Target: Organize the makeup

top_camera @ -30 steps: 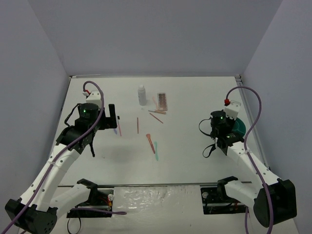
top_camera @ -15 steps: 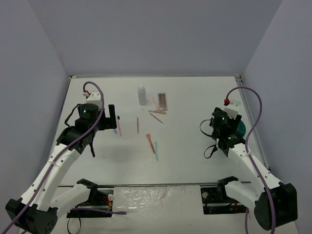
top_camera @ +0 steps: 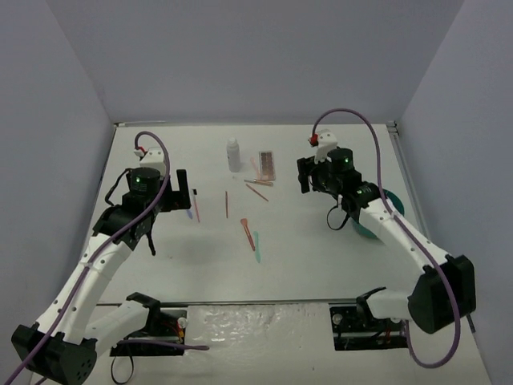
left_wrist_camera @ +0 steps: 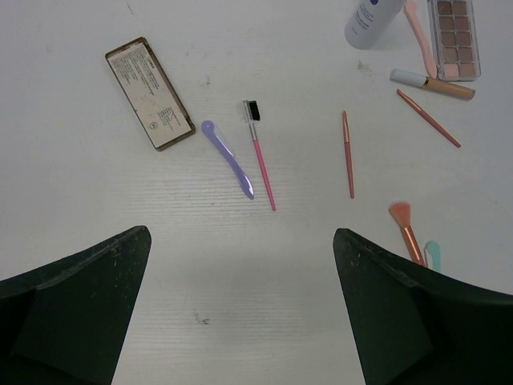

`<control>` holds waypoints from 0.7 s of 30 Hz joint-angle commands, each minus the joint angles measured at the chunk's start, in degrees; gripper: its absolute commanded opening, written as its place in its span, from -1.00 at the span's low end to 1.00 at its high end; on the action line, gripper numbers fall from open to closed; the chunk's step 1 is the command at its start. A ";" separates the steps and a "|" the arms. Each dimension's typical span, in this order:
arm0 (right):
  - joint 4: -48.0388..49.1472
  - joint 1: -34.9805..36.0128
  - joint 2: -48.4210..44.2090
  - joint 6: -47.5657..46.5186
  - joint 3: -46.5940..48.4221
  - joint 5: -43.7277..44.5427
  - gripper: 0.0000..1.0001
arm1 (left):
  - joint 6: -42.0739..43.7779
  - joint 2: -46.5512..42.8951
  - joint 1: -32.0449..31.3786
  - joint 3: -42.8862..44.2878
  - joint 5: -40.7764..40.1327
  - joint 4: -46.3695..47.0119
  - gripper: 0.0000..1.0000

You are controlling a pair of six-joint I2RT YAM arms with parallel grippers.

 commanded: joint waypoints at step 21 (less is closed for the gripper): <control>1.67 6.98 44.92 -24.72 33.42 -23.44 -0.17 | 0.58 1.09 2.11 1.74 -4.51 1.43 0.94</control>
